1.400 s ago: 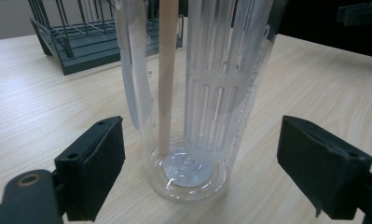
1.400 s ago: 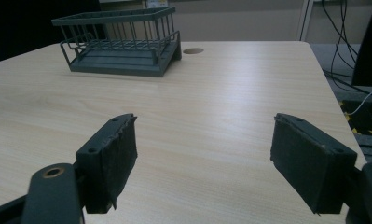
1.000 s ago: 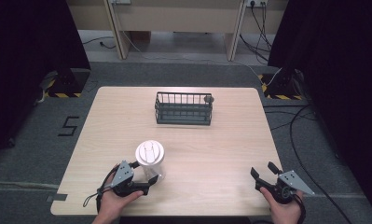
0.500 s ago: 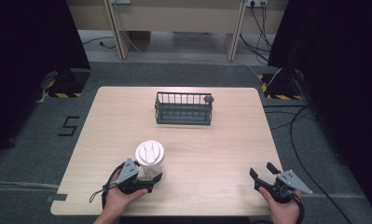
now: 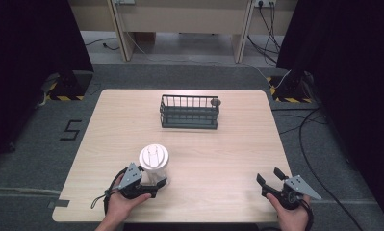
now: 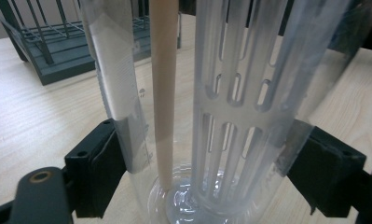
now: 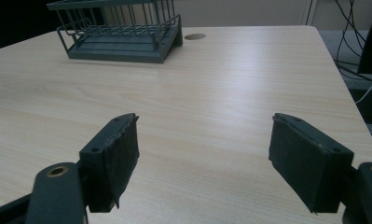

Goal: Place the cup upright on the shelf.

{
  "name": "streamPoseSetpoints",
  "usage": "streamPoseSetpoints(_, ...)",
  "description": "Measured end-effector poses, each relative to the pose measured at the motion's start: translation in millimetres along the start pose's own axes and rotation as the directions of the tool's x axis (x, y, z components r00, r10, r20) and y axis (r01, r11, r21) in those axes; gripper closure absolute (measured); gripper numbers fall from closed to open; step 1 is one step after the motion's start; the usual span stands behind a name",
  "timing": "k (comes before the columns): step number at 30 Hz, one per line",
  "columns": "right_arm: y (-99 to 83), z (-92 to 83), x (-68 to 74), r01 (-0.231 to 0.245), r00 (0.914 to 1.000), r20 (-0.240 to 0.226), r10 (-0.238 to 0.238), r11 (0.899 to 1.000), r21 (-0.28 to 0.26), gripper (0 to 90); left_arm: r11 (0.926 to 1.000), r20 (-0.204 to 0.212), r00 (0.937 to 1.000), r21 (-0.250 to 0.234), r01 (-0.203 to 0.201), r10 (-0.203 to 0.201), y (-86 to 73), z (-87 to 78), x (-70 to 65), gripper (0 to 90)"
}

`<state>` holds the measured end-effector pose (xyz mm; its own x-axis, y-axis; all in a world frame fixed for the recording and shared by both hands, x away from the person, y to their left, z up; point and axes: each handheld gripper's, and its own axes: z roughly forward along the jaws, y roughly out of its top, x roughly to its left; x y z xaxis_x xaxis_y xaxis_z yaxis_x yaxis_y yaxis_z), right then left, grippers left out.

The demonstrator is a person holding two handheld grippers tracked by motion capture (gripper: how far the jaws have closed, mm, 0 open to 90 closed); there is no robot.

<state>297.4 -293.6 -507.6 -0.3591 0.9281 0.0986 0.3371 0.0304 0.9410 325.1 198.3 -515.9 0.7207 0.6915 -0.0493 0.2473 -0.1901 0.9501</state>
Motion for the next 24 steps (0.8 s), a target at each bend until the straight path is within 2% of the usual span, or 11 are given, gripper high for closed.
streamPoseSetpoints(9,0.8,-0.6,0.2,0.003,1.0000,0.004,-0.003,1.000,-0.007,24.5,0.9996,-0.003,1.0000,-0.028,-0.008,0.008,13.3,0.6,3.7,17.8)
streamPoseSetpoints(11,0.9,-1.0,0.4,-0.001,1.0000,0.004,0.001,1.000,-0.009,24.5,0.9991,-0.009,0.9998,-0.039,-0.018,0.018,21.2,2.1,6.5,17.9)
streamPoseSetpoints(24,0.7,-0.7,0.7,-0.002,1.0000,0.003,0.002,1.000,-0.008,24.5,0.9942,-0.023,0.9996,-0.106,-0.019,0.016,53.3,4.5,19.6,18.0)
